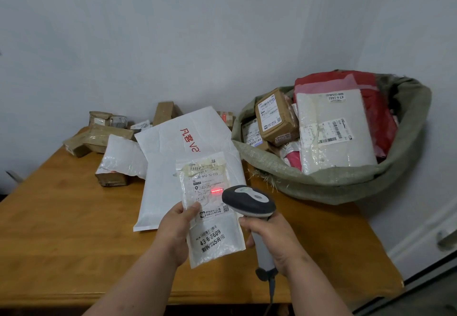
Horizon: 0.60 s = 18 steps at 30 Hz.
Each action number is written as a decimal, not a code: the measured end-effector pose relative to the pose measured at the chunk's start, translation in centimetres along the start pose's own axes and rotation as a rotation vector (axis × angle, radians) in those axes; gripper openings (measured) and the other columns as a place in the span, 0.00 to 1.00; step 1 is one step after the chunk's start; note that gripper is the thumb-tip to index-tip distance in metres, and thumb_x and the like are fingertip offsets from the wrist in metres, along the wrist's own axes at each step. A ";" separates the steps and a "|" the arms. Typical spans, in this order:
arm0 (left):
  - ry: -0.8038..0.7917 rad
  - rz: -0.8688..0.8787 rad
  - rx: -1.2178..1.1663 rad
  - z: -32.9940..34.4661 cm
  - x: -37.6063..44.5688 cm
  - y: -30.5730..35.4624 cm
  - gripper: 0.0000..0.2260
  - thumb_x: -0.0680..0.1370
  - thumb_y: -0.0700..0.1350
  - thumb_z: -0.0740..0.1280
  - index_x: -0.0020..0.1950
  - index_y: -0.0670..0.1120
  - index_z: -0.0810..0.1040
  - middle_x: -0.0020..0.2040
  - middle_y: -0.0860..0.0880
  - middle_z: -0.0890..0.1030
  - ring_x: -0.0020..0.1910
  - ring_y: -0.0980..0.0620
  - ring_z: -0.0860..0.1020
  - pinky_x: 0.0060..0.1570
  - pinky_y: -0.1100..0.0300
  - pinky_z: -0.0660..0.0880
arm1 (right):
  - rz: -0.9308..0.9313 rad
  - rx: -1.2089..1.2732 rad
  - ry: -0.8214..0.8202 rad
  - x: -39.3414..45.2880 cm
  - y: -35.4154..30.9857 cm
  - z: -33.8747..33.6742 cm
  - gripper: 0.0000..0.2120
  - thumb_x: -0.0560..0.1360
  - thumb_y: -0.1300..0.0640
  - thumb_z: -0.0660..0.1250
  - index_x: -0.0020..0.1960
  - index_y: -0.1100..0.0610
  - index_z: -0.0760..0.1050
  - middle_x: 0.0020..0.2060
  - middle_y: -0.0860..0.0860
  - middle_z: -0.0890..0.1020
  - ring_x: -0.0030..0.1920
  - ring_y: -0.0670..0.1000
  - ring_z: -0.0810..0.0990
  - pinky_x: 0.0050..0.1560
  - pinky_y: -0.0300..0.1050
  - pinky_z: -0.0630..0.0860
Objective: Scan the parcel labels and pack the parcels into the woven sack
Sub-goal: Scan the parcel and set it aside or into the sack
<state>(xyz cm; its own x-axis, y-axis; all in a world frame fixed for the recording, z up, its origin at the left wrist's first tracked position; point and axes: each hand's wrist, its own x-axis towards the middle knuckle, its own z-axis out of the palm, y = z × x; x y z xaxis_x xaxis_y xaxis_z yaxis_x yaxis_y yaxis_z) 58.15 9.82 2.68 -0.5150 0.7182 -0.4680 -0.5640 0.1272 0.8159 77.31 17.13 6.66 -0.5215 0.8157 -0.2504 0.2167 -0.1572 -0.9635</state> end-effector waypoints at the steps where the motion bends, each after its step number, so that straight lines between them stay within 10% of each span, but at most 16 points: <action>1: 0.000 -0.002 -0.002 0.1 0.0 0.0 0.08 0.80 0.41 0.67 0.59 0.44 0.80 0.50 0.42 0.86 0.48 0.39 0.85 0.44 0.43 0.81 | -0.003 -0.001 -0.004 0.1 0.1 -0.1 0.06 0.70 0.54 0.76 0.46 0.45 0.83 0.35 0.47 0.84 0.33 0.49 0.81 0.50 0.55 0.81; 18: -0.062 0.039 -0.002 5.1 5.9 5.1 0.11 0.80 0.34 0.62 0.60 0.44 0.78 0.54 0.40 0.85 0.54 0.37 0.82 0.51 0.41 0.80 | -0.025 0.096 0.271 5.9 -2.4 -1.2 0.11 0.71 0.51 0.76 0.52 0.47 0.80 0.35 0.46 0.85 0.34 0.42 0.83 0.41 0.43 0.70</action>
<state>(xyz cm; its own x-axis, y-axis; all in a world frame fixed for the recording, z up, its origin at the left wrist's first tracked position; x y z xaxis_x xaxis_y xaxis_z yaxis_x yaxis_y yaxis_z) 55.53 18.21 5.87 -0.4960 0.7634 -0.4137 -0.5454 0.0968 0.8326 74.66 22.98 7.62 -0.2828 0.9371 -0.2045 0.1204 -0.1768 -0.9768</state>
